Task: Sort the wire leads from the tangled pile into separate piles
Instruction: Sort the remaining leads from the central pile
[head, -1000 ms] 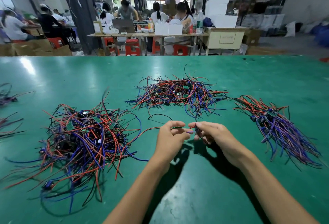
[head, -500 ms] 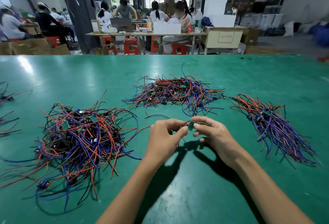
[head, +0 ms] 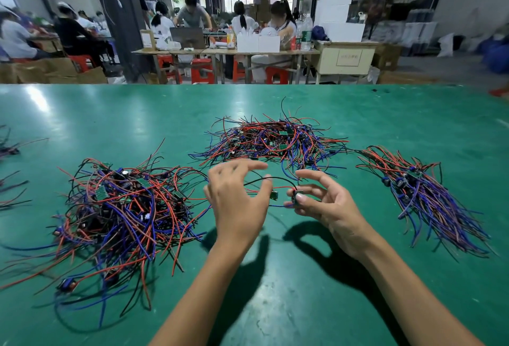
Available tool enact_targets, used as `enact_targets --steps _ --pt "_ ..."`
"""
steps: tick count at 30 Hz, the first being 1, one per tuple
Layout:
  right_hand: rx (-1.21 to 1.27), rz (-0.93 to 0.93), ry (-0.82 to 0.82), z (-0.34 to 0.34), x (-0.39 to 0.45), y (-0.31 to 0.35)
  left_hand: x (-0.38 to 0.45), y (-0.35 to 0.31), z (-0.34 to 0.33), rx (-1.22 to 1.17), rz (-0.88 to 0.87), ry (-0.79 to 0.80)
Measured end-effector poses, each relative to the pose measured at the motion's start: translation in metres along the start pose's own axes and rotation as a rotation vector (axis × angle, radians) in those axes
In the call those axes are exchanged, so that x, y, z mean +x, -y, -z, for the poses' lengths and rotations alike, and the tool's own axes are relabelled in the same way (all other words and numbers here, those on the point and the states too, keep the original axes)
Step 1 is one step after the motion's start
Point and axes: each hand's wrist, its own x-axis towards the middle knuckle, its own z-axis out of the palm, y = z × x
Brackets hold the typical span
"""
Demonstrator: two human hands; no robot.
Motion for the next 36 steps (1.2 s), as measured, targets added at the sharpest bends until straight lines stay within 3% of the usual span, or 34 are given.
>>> enact_targets --steps 3,7,10,13,17,19,23,25,30,32,34,36 --pt "0.131 -0.068 0.035 0.0 0.001 0.004 0.002 0.003 -0.003 -0.017 0.158 0.019" --pt "0.266 -0.139 0.036 0.006 0.002 0.006 0.006 0.003 -0.003 -0.483 0.462 0.212" --pt "0.232 -0.112 -0.009 0.007 0.001 0.007 0.007 -0.002 0.0 -0.583 0.606 0.252" --pt "0.152 -0.044 -0.071 0.001 -0.001 0.006 0.009 -0.008 0.006 -0.862 0.847 0.489" --pt "0.171 0.042 -0.135 -0.001 -0.001 0.011 0.009 -0.013 0.015 -1.009 1.056 0.731" --pt "0.199 0.082 -0.161 0.002 -0.001 0.016 0.009 -0.015 0.015 -0.973 1.008 0.79" --pt "0.028 0.105 -0.146 -0.002 -0.002 0.019 0.004 -0.018 0.015 -0.784 0.675 0.86" --pt "-0.068 0.141 -0.108 -0.007 -0.004 0.016 0.002 -0.019 0.014 -0.83 0.668 0.849" --pt "-0.398 0.277 -0.077 -0.022 -0.007 0.008 -0.001 -0.019 0.01 -0.841 0.625 0.62" --pt "-0.566 0.344 -0.064 -0.03 -0.011 0.006 0.002 -0.015 0.01 -0.799 0.525 0.514" --pt "-0.561 0.429 -0.041 -0.038 -0.012 0.004 0.011 -0.01 0.014 -0.733 0.394 0.398" --pt "-0.544 0.477 -0.128 -0.043 -0.008 -0.002 0.024 -0.006 0.027 -0.656 0.254 0.249"
